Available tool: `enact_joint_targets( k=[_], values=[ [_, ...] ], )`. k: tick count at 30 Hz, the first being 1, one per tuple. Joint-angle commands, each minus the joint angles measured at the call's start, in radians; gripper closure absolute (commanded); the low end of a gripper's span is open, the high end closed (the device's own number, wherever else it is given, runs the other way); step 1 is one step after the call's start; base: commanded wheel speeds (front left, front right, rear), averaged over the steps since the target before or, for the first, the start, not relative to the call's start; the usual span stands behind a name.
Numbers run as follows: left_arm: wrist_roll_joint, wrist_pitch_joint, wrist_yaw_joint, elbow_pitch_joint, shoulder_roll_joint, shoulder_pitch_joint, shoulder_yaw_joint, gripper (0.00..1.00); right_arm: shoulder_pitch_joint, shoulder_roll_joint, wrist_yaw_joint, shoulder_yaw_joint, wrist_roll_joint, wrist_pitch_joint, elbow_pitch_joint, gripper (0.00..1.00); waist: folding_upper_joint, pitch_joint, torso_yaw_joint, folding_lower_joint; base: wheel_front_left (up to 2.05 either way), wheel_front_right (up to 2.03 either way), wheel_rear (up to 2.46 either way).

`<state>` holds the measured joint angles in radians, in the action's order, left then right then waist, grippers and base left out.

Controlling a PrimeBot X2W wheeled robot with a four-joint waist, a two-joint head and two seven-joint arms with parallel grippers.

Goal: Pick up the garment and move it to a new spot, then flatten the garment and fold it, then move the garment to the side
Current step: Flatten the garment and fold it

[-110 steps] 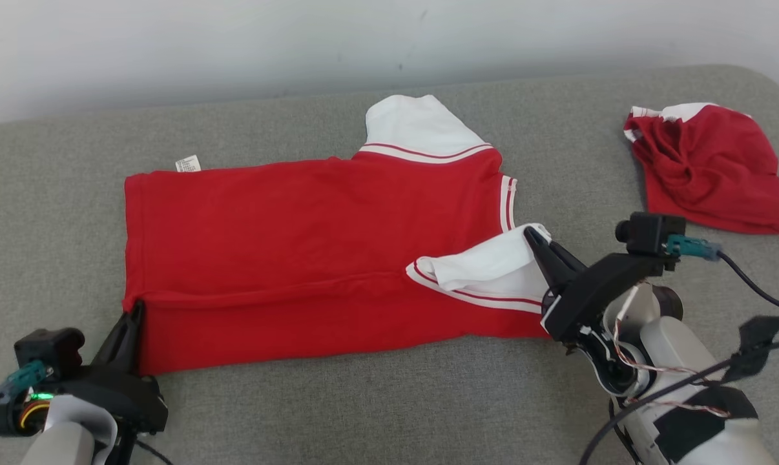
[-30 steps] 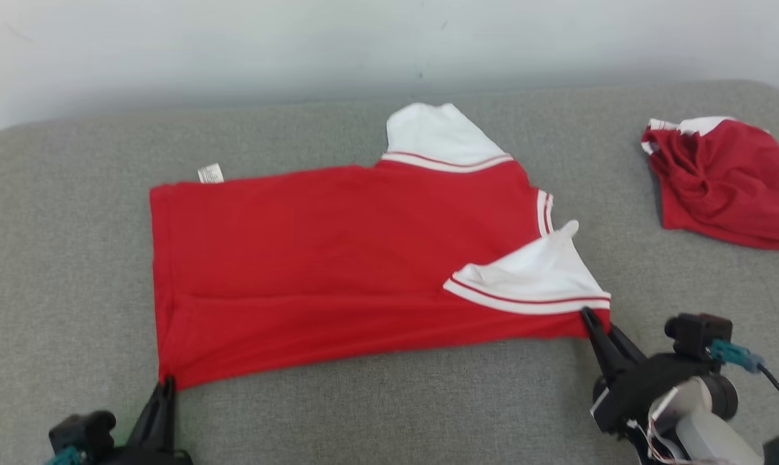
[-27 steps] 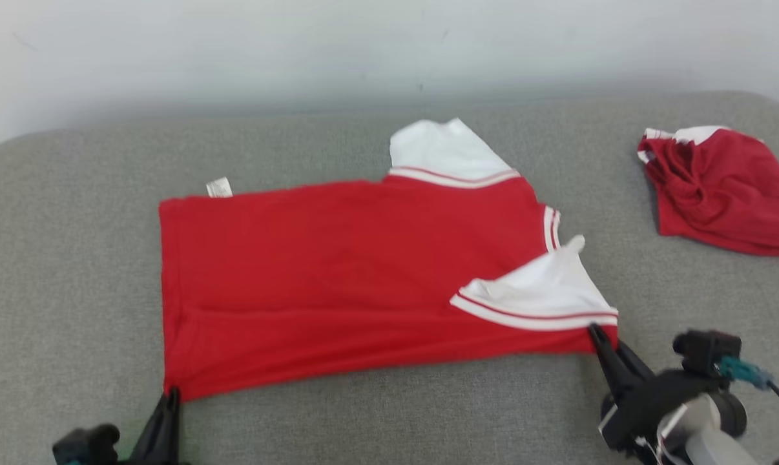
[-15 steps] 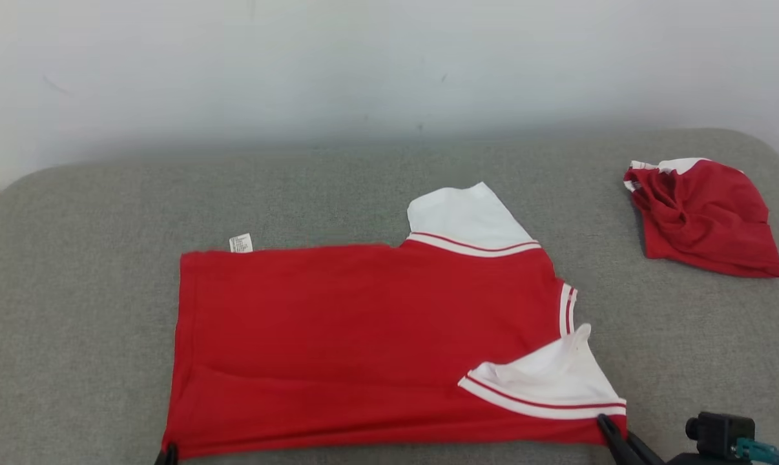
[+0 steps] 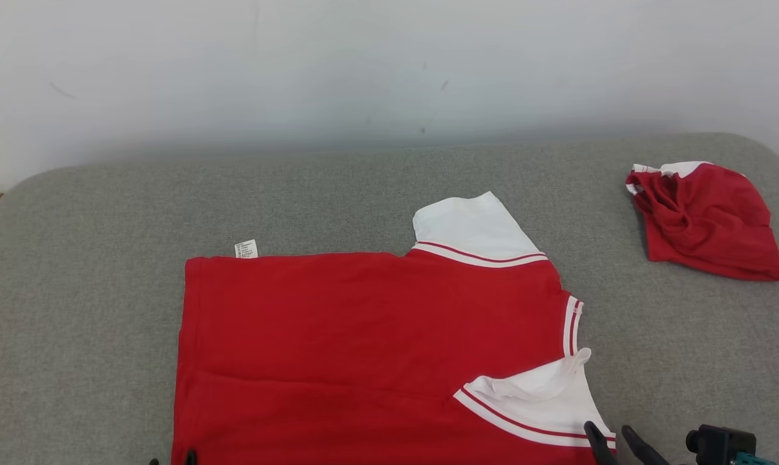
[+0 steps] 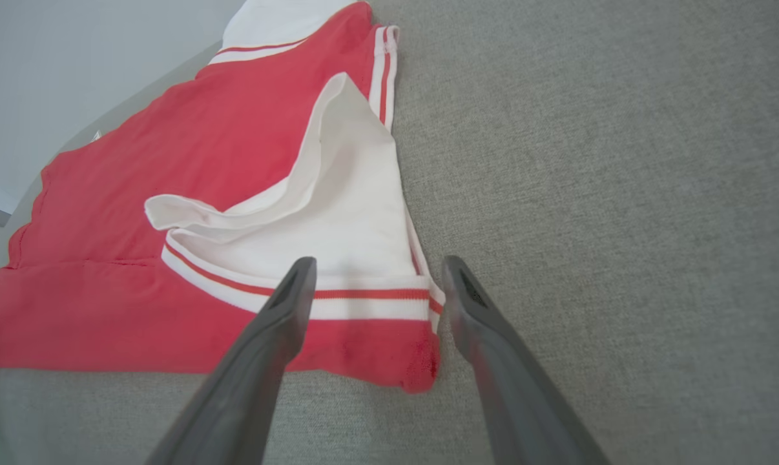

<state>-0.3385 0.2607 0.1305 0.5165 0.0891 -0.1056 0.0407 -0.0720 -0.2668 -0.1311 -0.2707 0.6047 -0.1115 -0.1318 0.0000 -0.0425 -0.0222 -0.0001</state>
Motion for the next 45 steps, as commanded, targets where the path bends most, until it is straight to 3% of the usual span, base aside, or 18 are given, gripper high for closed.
enact_joint_targets(
  k=[1,9,17,24,34,39,45],
  values=[
    [0.005,0.003,-0.001,-0.008,-0.002,0.014,0.004,0.00,0.004,0.005,0.001,0.004,-0.008,0.011,0.004,0.00,0.0000,0.003,-0.003,0.0001,0.00,0.00,0.00],
    [0.024,0.003,-0.003,-0.163,-0.023,0.047,0.050,0.00,0.019,0.000,0.001,0.030,-0.039,0.134,0.052,0.00,0.0000,0.028,-0.022,0.0001,0.00,0.00,0.00],
    [0.117,0.003,-0.056,-0.356,-0.035,0.089,0.066,0.00,0.029,-0.004,0.001,0.034,-0.155,0.278,0.060,0.00,0.0000,0.052,-0.044,0.0001,0.00,0.00,0.00],
    [0.160,0.003,-0.083,-0.413,-0.037,0.106,0.040,0.00,0.029,0.037,0.001,0.035,-0.229,0.319,0.035,0.00,0.0000,0.057,-0.043,0.0001,0.00,0.00,0.00],
    [0.130,0.003,-0.047,-0.327,-0.014,0.005,0.033,0.00,0.095,0.040,0.001,-0.005,-0.246,0.323,0.031,0.00,0.0000,0.029,-0.001,0.0001,0.00,0.00,0.00],
    [0.073,-0.028,-0.022,-0.216,0.026,-0.123,0.033,0.00,0.172,0.050,0.001,-0.040,-0.244,0.324,0.031,0.00,0.0000,-0.020,0.034,0.0001,0.00,0.00,0.00],
    [-0.009,-0.109,-0.004,-0.083,0.131,-0.314,0.045,0.00,0.314,0.070,0.001,-0.084,-0.229,0.344,0.001,0.00,0.0000,-0.120,0.098,0.0001,0.00,0.00,0.00]
  ],
)
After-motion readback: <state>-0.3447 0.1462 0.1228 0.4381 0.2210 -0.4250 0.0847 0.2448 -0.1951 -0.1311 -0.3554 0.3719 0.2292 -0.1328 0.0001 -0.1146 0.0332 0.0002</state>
